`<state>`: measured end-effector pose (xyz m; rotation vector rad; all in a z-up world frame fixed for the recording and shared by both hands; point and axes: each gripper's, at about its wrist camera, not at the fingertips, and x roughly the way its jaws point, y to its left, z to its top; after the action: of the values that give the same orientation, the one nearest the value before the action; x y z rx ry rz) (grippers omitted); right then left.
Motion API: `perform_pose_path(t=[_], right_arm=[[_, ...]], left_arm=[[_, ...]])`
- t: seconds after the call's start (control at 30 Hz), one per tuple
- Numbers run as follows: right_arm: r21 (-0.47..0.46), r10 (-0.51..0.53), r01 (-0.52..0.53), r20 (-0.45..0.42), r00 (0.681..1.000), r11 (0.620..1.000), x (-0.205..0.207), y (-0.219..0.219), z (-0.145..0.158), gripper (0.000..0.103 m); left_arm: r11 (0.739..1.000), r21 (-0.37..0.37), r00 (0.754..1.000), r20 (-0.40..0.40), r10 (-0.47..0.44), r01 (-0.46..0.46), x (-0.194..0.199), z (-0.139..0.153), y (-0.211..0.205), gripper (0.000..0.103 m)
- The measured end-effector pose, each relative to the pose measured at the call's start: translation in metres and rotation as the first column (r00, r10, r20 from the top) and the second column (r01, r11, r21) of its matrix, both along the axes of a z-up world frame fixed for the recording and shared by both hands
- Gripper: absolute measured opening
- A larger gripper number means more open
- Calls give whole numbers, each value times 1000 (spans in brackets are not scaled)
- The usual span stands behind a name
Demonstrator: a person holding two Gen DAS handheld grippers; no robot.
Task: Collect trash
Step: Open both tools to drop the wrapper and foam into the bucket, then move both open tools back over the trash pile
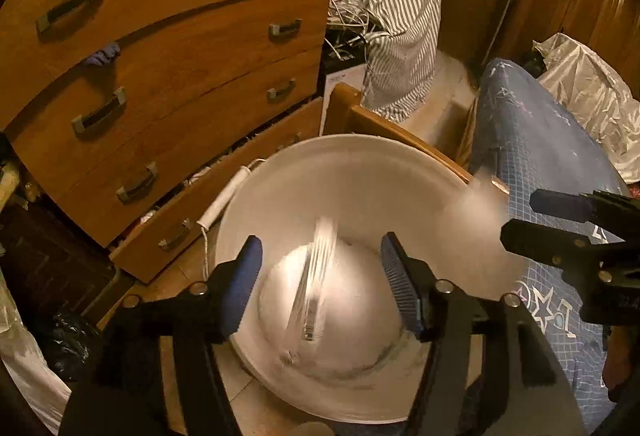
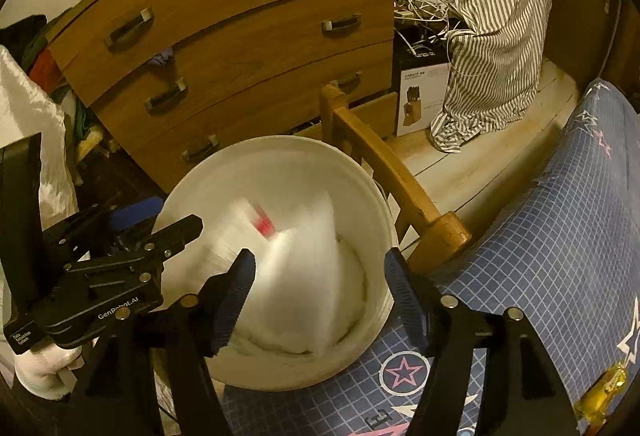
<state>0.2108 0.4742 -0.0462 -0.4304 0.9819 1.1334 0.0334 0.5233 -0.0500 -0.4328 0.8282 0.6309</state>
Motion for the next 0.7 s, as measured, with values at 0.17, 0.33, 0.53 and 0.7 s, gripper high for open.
perform_pose_path(t=[0.17,0.33,0.53,0.7], right_arm=[[12,-15,15,-11,1000,1000,5,-9,0,68],[30,-25,26,-20,999,999,9,-22,3,69],[112,-58,56,14,998,992,1,-67,23,69],[203,-143,119,105,984,972,-16,-151,41,71]], left_arm=[[1000,3,1000,-2,12,-12,-2,-1,3,60],[1000,9,1000,1,16,-16,-4,2,2,60],[1000,28,1000,24,-14,13,-11,11,-18,60],[995,30,994,48,-93,92,-7,10,-61,60]])
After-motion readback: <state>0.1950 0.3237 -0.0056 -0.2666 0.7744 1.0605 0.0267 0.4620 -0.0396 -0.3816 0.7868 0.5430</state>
